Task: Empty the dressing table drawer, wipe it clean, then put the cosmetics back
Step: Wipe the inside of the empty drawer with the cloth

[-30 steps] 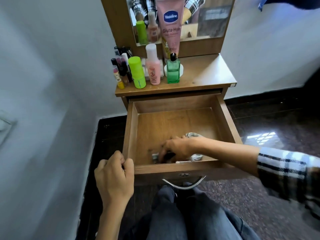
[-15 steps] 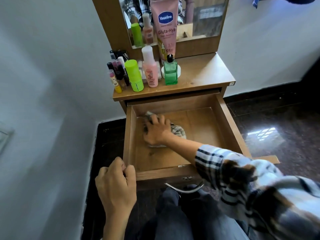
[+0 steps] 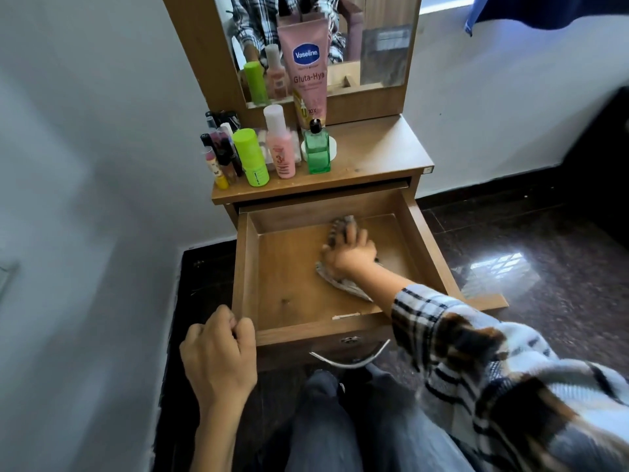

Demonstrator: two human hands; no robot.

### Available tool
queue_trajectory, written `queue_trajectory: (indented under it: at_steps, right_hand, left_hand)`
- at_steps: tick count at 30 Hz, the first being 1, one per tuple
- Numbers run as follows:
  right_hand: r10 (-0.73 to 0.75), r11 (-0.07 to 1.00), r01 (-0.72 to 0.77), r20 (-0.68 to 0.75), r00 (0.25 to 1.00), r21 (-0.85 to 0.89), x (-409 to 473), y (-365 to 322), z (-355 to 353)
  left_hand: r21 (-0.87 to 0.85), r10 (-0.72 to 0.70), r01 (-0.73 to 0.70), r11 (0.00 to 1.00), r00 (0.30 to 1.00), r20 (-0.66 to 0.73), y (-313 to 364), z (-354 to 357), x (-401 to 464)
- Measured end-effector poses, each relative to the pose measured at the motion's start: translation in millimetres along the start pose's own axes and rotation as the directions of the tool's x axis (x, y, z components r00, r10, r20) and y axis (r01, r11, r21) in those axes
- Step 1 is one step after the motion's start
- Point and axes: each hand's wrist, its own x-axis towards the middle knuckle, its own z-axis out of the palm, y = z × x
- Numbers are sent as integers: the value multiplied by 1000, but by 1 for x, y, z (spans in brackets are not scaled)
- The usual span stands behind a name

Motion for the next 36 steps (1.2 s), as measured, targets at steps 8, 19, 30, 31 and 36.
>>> queue_trajectory:
  at_steps: [8, 19, 30, 31, 36]
  right_hand:
    - [278, 958, -237, 328, 903, -158, -33, -24, 6]
    - [-36, 998, 45, 244, 969, -32, -33, -62, -18]
    - [260, 966, -239, 342, 903, -104, -40, -52, 2]
    - [231, 973, -207, 332, 915, -104, -41, -54, 3]
    - [125, 992, -122, 184, 975, -25, -25, -42, -13]
  left_hand:
    - [-12, 3, -3, 1000, 1000, 14, -2, 0, 1]
    - [27, 8, -9, 1000, 1000, 5, 1, -2, 2]
    - [24, -1, 1, 1000, 1000, 1, 4, -4, 1]
    - [27, -2, 2, 1000, 1000, 1, 4, -3, 1]
    - [42, -12, 12, 999, 1000, 1, 3, -2, 2]
